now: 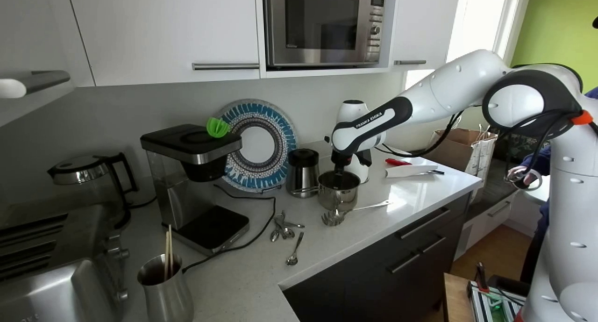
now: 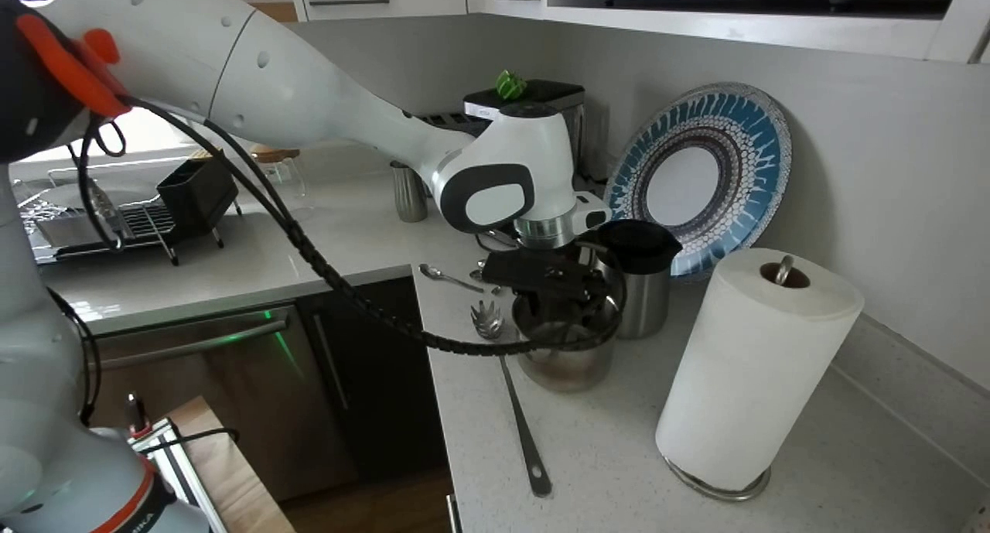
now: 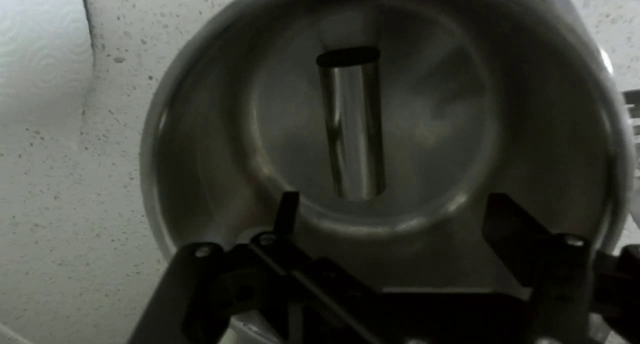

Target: Remove the metallic cylinder from the pot and put it on the counter top

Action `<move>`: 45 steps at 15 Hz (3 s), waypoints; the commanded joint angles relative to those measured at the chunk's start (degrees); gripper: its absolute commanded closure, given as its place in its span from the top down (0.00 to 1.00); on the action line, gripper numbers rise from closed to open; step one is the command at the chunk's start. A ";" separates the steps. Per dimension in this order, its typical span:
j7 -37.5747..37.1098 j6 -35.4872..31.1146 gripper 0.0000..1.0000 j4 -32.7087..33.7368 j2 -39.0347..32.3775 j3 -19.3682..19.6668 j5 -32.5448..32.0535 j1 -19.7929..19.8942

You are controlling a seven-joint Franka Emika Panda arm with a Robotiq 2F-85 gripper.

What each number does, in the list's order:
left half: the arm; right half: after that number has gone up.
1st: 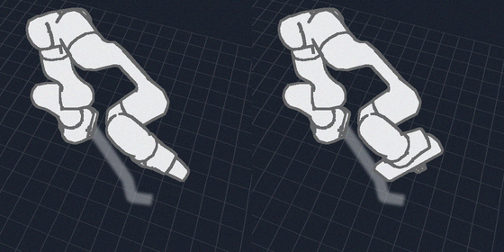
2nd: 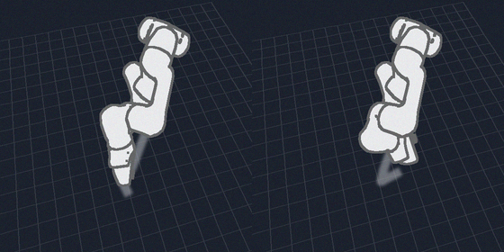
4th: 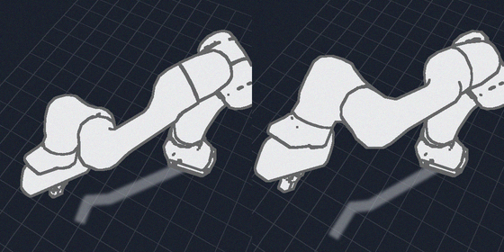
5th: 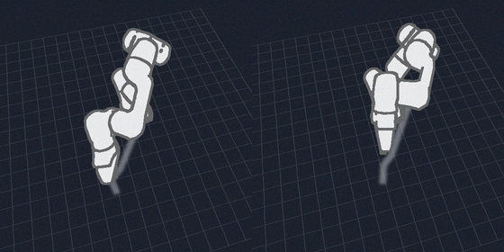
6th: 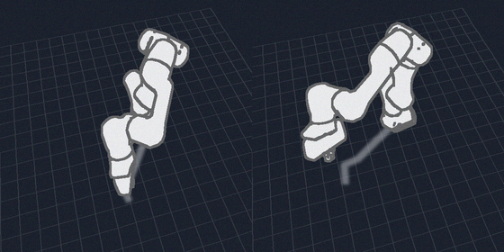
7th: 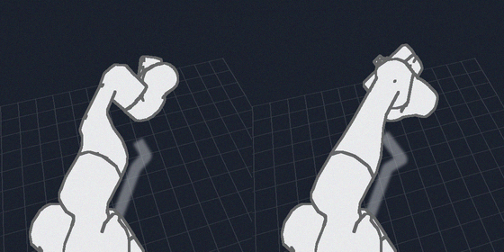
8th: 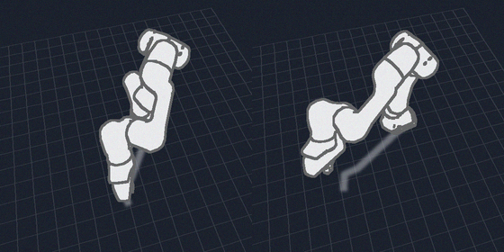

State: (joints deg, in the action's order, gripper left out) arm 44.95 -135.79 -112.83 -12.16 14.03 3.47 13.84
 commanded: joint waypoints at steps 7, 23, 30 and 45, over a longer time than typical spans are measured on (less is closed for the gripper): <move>-3.74 1.09 0.90 2.71 -3.94 -1.37 -2.44 2.80; -0.16 4.41 0.26 6.70 -8.75 -4.64 -0.98 6.06; 5.22 11.92 0.11 7.79 -4.32 -6.47 4.12 7.00; 18.57 22.46 0.11 -5.14 19.48 -3.83 9.75 -0.31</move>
State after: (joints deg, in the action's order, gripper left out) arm 59.32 -115.07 -111.88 1.91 10.19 10.30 16.42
